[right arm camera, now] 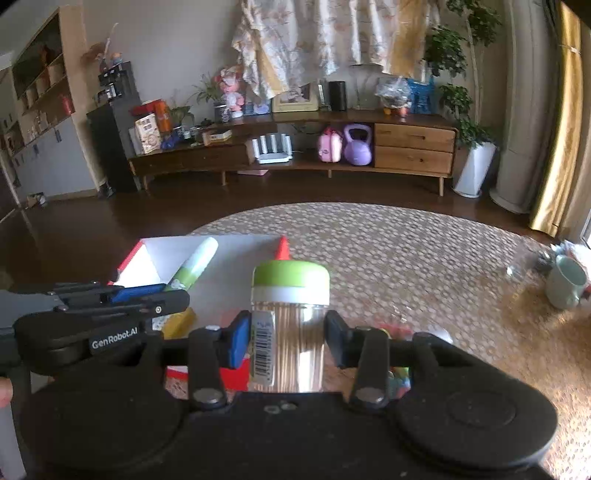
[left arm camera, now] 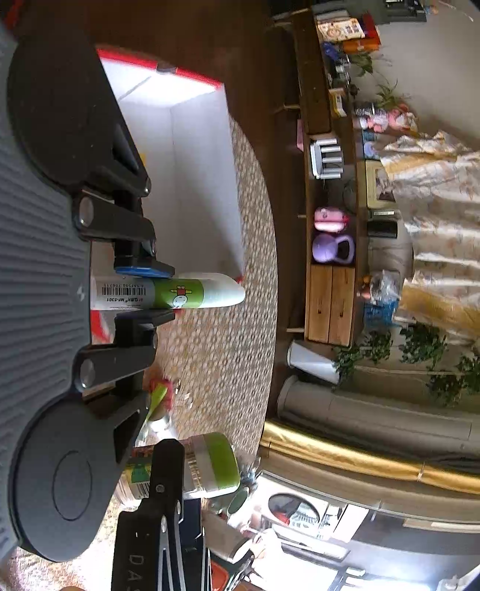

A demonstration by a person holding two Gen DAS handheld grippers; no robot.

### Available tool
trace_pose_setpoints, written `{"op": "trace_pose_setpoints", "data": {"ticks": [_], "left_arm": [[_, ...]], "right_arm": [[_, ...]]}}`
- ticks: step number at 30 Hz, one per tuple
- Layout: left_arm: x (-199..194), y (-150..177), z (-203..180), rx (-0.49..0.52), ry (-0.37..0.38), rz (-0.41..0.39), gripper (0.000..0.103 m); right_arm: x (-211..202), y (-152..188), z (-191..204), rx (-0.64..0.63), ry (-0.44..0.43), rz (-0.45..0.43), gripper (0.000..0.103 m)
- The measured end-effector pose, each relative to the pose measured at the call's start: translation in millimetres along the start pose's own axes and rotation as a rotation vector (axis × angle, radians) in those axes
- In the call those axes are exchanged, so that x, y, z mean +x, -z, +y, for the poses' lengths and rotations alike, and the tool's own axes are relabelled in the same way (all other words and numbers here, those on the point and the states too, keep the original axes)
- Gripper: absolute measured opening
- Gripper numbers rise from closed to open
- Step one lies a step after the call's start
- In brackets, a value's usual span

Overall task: Organize rigid objects
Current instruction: 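Carry the toothpick jar and white marker with both tools into the red box, then open both tools to drop the jar and marker in the box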

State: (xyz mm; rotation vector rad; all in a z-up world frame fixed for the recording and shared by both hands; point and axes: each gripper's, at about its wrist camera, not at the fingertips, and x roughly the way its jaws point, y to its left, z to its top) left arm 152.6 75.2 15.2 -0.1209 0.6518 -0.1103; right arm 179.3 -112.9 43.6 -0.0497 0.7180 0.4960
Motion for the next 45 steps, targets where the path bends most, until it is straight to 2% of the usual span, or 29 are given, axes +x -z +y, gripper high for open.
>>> {"op": "trace_pose_setpoints", "data": {"ticks": [8, 12, 20, 31, 36, 45], "left_arm": [[3, -13, 52, -0.008, -0.055, 0.012, 0.017], [13, -16, 84, -0.02, -0.055, 0.017, 0.017], [60, -11, 130, -0.001, -0.13, 0.117, 0.017], [112, 4, 137, 0.05, -0.154, 0.241, 0.017], [128, 7, 137, 0.071, -0.158, 0.287, 0.017], [146, 10, 146, 0.05, -0.142, 0.394, 0.017]], "right_arm": [[34, -19, 40, -0.032, -0.023, 0.021, 0.041], [57, -27, 59, -0.042, -0.037, 0.048, 0.041], [114, -25, 87, -0.07, -0.067, 0.144, 0.041], [188, -4, 116, -0.127, -0.07, 0.279, 0.041], [202, 4, 122, -0.133, -0.073, 0.329, 0.041], [219, 11, 120, -0.118, -0.061, 0.399, 0.041]]}}
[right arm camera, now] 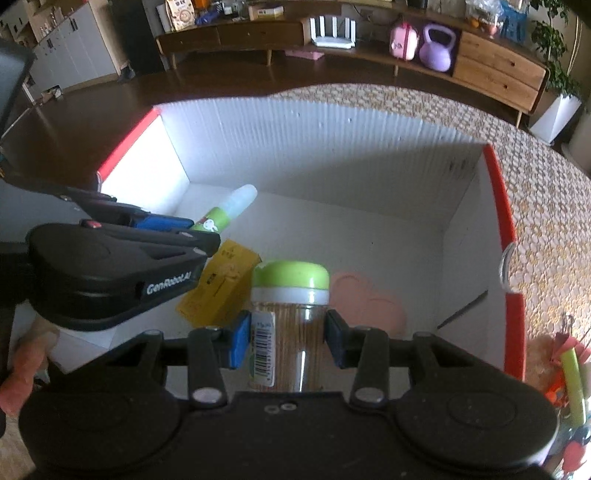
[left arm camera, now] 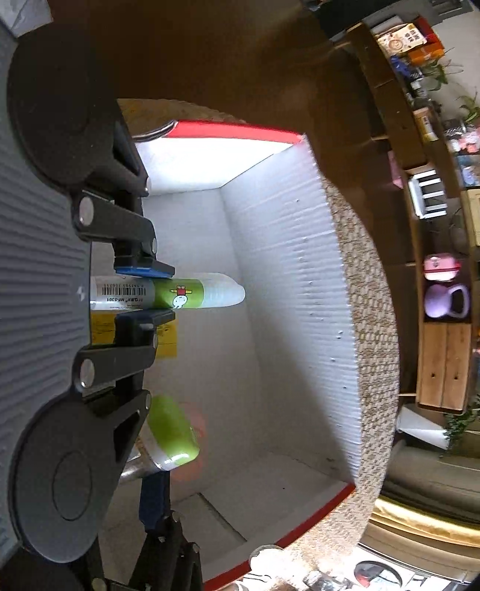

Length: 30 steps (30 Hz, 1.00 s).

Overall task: Organize rigid objects
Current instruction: 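Open both tools to drop the jar and marker in the box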

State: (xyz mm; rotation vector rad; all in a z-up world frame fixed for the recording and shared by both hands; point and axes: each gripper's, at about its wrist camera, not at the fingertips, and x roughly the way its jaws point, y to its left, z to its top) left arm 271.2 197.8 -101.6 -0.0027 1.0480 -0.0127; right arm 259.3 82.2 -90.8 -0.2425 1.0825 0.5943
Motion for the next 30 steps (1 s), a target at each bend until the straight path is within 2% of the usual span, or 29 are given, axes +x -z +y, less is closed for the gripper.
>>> {"op": "trace_pose_setpoints", "data": {"ticks": [2, 10, 15, 21, 30], "left_arm": [[3, -2, 0, 0.004, 0.006, 0.033, 0.017], [2, -4, -4, 0.016, 0.025, 0.065, 0.017], [3, -5, -2, 0.0, 0.03, 0.066, 0.017], [-1, 0, 2, -0.043, 0.034, 0.068, 0.018], [-17, 9, -2, -0.059, 0.044, 0.039, 0.018]], "right_arm": [[4, 0, 1, 0.005, 0.004, 0.017, 0.041], [7, 4, -2, 0.04, 0.003, 0.049, 0.042], [6, 2, -1, 0.051, 0.003, 0.048, 0.044], [-3, 7, -5, 0.061, -0.01, 0.028, 0.052], [-26, 13, -3, 0.036, -0.016, -0.016, 0.053]]}}
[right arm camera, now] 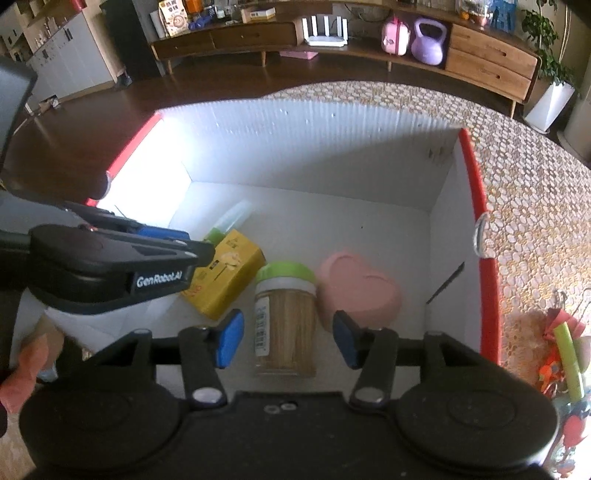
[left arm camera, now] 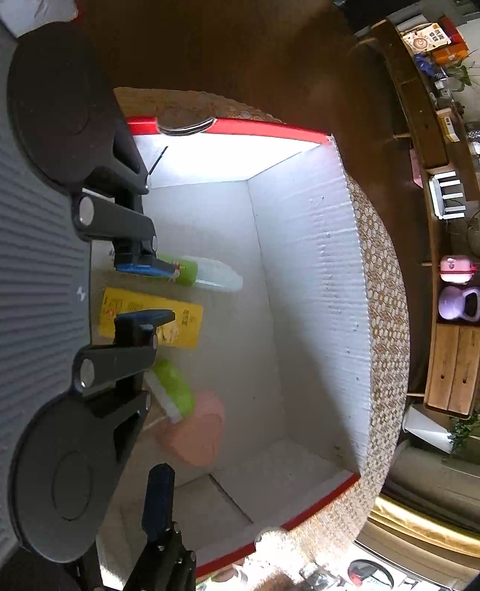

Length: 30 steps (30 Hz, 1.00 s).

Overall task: Organize rigid objects
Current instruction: 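Open both tools to drop the jar and marker in the box, then withdraw both tools from the box toward the remaining items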

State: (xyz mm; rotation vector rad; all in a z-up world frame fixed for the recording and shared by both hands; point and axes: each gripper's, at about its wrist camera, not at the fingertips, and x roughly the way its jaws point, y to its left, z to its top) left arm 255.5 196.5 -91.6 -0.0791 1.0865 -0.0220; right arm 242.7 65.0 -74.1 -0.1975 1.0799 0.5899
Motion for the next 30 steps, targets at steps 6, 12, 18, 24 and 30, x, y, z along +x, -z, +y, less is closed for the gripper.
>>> {"op": "trace_pose_setpoints", "data": {"ticks": [6, 12, 18, 24, 30], "left_arm": [[-19, 2, -10, 0.011, 0.0, -0.039, 0.018], [-41, 5, -16, 0.011, -0.003, -0.081, 0.018], [-58, 11, -23, -0.003, 0.002, -0.11, 0.018], [-76, 21, -32, -0.023, 0.01, -0.14, 0.018], [-93, 32, -44, -0.02, 0.016, -0.174, 0.018]], "right_arm": [[-20, 3, -2, 0.002, -0.004, -0.046, 0.058], [-43, 9, -6, 0.008, -0.014, -0.09, 0.065], [-64, 16, -10, 0.016, -0.024, -0.13, 0.065], [-87, 26, -12, 0.013, -0.044, -0.182, 0.073], [-109, 41, -19, 0.005, -0.064, -0.228, 0.077]]}}
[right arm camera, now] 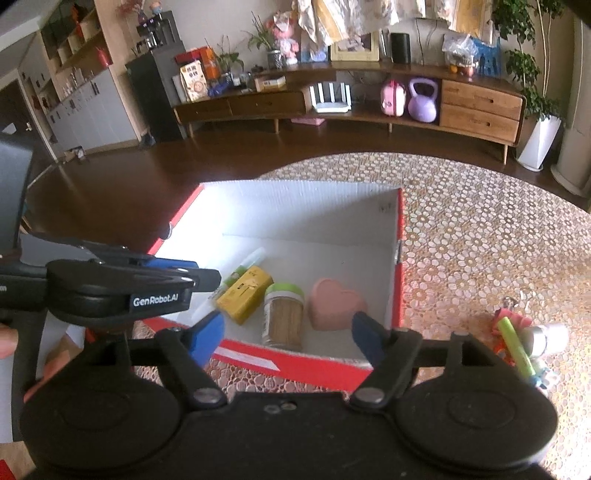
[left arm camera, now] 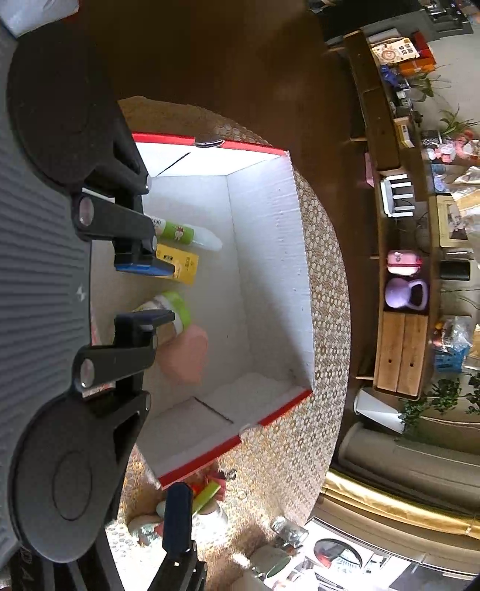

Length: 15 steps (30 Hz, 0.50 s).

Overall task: Organize rigid objects
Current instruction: 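Withdraw both tools from the box toward the remaining items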

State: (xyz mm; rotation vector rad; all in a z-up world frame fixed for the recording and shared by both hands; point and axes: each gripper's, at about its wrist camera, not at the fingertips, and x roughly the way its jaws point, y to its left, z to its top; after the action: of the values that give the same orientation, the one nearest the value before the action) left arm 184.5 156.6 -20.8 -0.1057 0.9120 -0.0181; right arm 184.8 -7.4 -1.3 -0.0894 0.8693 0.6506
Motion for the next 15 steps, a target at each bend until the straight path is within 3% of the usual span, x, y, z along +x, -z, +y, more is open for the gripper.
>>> {"op": "trace_pose_setpoints", "data": {"ticks": [15], "left_arm": [[-32, 28, -46, 0.034, 0.036, -0.094, 0.018]], "right_arm": [[-64, 40, -31, 0.004, -0.012, -0.136, 0.086]]}}
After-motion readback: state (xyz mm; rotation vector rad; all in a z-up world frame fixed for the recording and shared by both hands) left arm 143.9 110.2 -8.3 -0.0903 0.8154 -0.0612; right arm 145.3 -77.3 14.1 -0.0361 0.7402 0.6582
